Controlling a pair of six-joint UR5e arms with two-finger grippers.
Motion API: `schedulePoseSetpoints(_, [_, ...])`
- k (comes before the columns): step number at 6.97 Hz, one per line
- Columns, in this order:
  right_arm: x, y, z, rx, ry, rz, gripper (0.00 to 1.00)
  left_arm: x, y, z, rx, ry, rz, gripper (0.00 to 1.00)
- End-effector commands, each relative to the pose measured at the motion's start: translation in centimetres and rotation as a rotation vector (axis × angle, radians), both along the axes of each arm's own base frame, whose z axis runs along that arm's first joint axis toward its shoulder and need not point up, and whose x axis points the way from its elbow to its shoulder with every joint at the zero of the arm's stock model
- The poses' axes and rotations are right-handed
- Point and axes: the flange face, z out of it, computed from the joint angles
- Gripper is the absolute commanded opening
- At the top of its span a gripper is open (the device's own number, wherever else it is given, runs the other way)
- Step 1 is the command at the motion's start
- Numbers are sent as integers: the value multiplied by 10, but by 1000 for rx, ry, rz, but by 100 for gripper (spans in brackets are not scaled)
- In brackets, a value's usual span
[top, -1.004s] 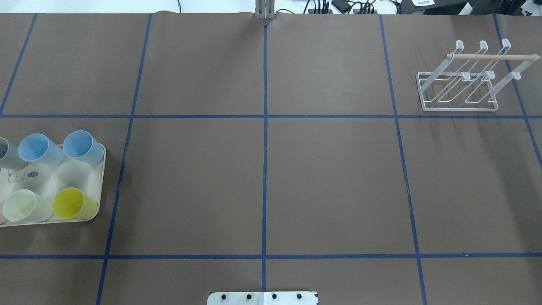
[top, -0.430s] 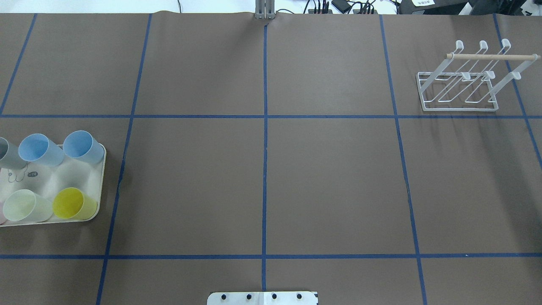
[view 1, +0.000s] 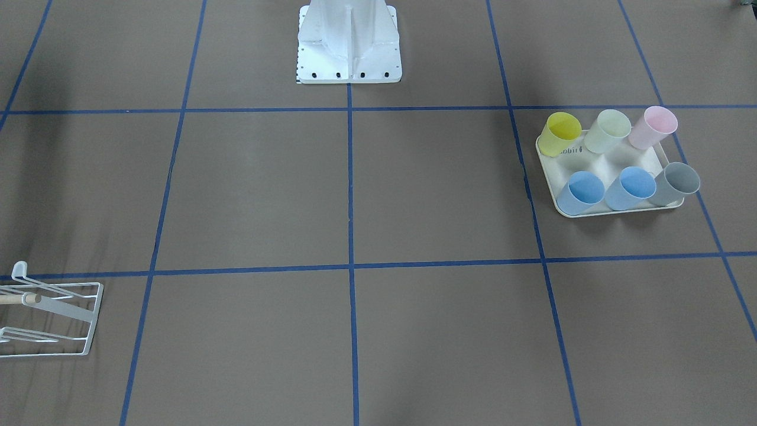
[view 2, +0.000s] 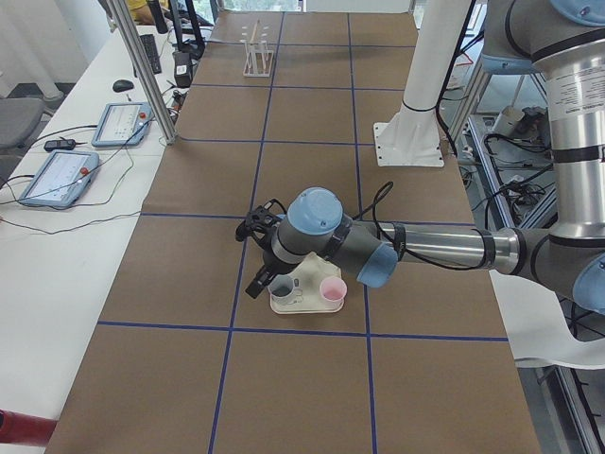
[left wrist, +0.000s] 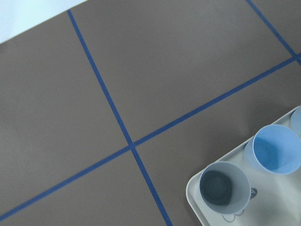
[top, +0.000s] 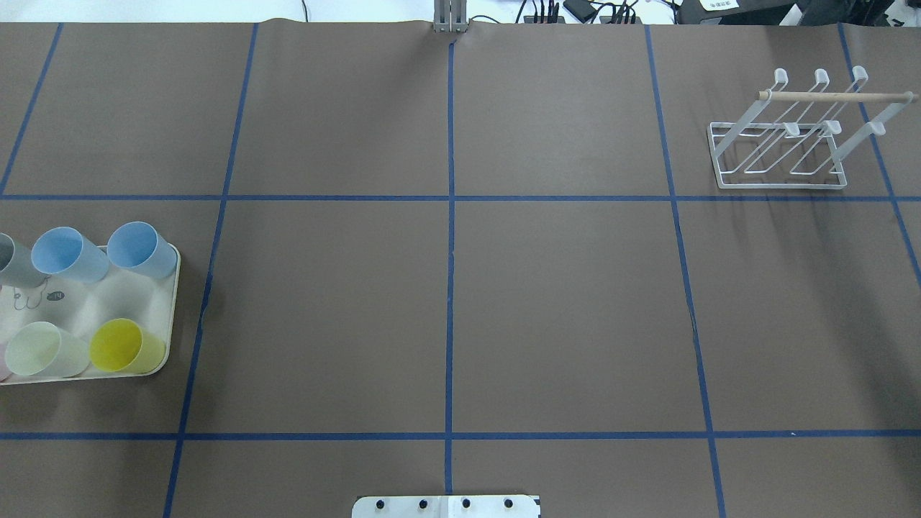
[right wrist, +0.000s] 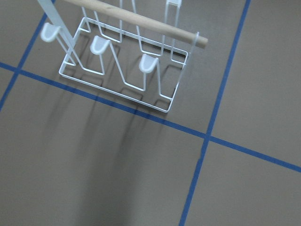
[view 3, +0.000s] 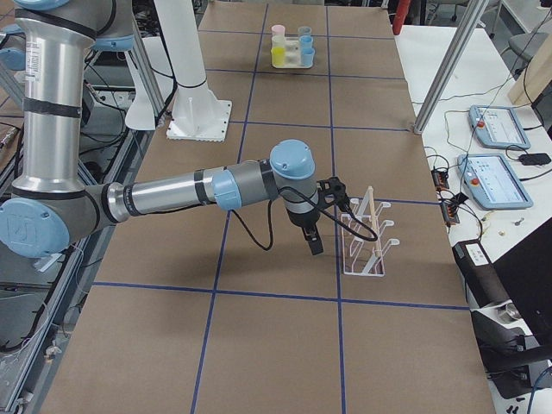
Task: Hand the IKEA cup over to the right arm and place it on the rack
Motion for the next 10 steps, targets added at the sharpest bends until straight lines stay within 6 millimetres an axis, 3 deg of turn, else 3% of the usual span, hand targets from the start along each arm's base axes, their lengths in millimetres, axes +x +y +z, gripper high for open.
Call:
schedulePoseSetpoints(1, [-22, -7, -37, 82, -117, -23, 99, 0, -15, -14, 123, 8, -4, 100])
schedulePoseSetpoints(3, [-69, -6, -67, 95, -190, 47, 99, 10, -13, -22, 105, 92, -4, 100])
schedulePoseSetpoints(4, [-102, -6, -76, 106, -170, 51, 99, 46, -16, -16, 86, 99, 73, 100])
schedulePoseSetpoints(6, [-161, 8, -115, 51, -188, 109, 99, 68, -20, 37, -1, 92, 88, 100])
schedulePoseSetpoints(7, [-177, 14, -126, 51, -198, 98, 99, 81, -17, 57, 4, 81, 41, 100])
schedulePoseSetpoints(8, [-181, 15, -130, 56, -203, 89, 99, 110, -9, 85, -23, 109, 28, 100])
schedulePoseSetpoints(10, [-181, 15, -130, 56, -203, 89, 99, 145, -2, 108, -34, 106, 32, 100])
